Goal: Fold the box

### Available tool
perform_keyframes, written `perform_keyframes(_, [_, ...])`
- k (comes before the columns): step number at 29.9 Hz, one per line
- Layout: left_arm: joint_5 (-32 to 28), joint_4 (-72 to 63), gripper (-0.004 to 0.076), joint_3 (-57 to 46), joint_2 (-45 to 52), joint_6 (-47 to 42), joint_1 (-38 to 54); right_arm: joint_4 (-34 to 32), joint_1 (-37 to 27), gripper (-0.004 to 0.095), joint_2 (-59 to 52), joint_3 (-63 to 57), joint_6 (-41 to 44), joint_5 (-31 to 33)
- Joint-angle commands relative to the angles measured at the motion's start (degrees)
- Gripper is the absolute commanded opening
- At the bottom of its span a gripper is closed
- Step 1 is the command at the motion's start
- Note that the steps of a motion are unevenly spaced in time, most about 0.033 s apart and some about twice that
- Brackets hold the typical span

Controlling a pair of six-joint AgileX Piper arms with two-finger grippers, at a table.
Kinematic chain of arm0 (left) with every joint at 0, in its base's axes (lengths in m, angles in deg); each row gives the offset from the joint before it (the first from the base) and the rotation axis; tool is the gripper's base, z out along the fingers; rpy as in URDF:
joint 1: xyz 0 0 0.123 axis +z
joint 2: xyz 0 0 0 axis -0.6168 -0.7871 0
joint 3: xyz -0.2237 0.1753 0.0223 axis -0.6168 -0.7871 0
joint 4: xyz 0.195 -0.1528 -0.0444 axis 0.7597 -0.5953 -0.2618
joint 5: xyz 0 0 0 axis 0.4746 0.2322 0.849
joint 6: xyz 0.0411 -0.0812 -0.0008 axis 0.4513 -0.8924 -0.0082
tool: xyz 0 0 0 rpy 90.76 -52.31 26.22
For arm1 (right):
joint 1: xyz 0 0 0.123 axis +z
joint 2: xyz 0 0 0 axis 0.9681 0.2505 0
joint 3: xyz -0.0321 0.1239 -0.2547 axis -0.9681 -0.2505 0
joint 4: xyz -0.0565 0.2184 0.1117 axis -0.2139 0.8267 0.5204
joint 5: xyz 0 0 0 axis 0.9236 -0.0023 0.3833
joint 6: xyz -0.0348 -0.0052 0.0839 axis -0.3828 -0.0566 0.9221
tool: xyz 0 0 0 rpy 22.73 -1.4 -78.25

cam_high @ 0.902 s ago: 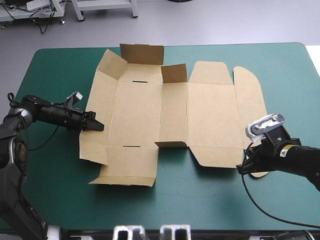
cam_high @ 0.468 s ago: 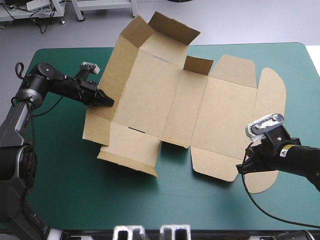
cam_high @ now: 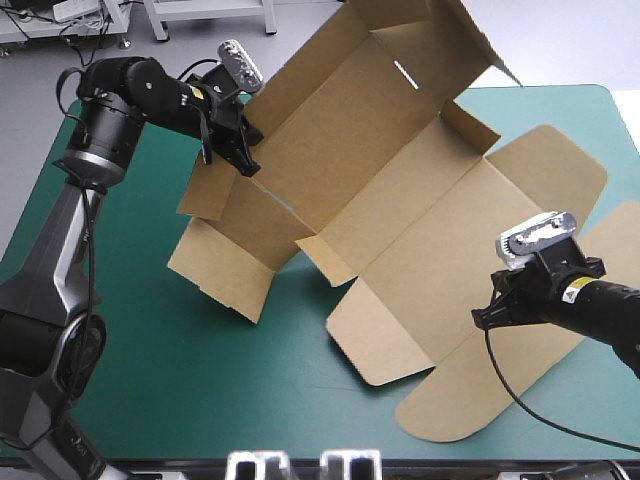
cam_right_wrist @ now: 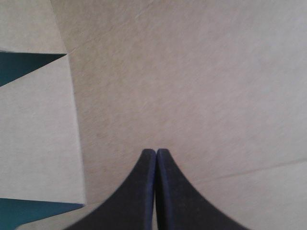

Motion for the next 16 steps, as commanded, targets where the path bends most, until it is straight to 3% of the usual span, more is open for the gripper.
perform_keyframes(1, [1.6,9.0,0.0010,2.5,3.2,0.6,-4.2,0.6,-0.1,-0.0019,-0.5,4.2,0.6,-5.2])
perform_keyframes(9, [-1.0,19.0,0.0010,2.4,3.0,1.0,-11.4,-3.1,-0.1,-0.0018,0.4,10.7,4.8,-8.5])
perform_keyframes(16, [-4.8,17.0,-0.0009,0.8,3.0,9.2,-15.4,-17.6,-0.1,-0.0019,4.6,17.0,13.7,-8.8])
